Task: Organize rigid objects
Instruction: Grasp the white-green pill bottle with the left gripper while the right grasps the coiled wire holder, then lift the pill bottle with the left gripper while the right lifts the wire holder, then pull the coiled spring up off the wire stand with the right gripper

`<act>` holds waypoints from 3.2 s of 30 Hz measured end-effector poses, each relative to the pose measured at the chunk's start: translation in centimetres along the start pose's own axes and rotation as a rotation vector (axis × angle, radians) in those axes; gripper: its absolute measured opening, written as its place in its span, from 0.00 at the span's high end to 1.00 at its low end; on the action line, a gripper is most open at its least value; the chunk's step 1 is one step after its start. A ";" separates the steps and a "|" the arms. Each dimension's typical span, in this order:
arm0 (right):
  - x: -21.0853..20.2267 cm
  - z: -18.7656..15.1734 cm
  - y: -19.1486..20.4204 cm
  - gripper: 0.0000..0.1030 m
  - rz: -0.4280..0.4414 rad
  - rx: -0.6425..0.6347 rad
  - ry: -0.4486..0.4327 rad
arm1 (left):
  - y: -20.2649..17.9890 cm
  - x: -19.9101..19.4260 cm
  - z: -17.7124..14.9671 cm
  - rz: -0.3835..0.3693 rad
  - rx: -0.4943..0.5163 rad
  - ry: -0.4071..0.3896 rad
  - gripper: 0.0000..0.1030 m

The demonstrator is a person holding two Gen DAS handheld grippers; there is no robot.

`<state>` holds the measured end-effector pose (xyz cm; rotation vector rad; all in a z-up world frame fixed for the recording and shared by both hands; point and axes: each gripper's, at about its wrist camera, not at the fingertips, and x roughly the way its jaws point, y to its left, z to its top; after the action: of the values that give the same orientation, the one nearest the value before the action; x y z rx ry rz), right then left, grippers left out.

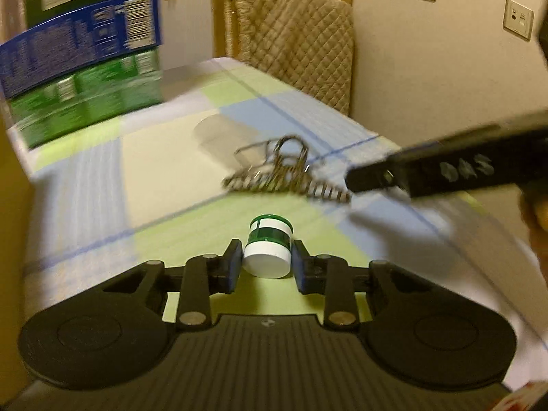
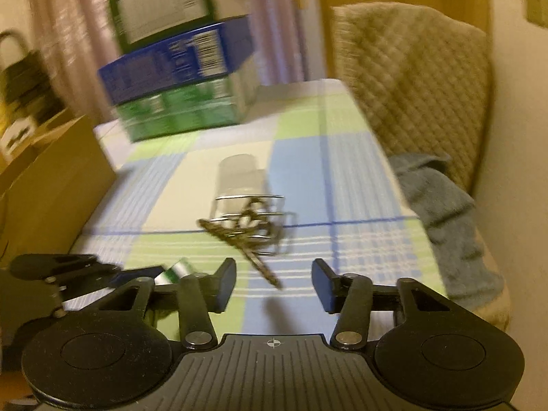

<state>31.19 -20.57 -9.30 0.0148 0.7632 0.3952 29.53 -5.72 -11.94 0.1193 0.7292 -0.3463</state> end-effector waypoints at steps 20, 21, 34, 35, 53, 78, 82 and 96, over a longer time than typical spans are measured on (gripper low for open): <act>3.6 -1.1 5.6 1.00 0.121 -0.217 0.092 | 1.5 -6.0 -4.3 0.031 -0.073 0.012 0.75; 3.1 -1.5 6.2 1.00 0.146 -0.233 0.100 | 1.5 -6.4 -4.7 0.032 -0.080 0.016 0.75; -2.6 -7.9 11.1 1.00 0.186 -0.305 0.219 | 1.8 -12.2 -8.8 0.056 -0.144 0.040 0.75; -2.9 -8.1 11.2 1.00 0.188 -0.298 0.213 | 1.8 -12.3 -8.9 0.054 -0.146 0.038 0.75; -1.6 -8.8 12.6 0.71 0.127 -0.253 0.137 | 2.0 -11.5 -9.2 0.068 -0.139 0.030 0.75; -5.8 -7.1 13.1 1.00 0.162 -0.173 -0.129 | 1.6 -11.2 -9.2 0.069 -0.130 0.016 0.70; -5.5 -7.1 13.0 0.99 0.164 -0.198 -0.053 | 1.7 -11.2 -9.2 0.068 -0.126 0.016 0.70; -5.8 -8.7 13.5 0.56 0.102 -0.277 -0.039 | 1.8 -11.4 -9.3 0.064 -0.137 0.016 0.70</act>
<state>16.91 -11.22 -9.61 -0.1986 0.6654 0.5941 16.43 1.10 -11.24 0.0160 0.7613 -0.2343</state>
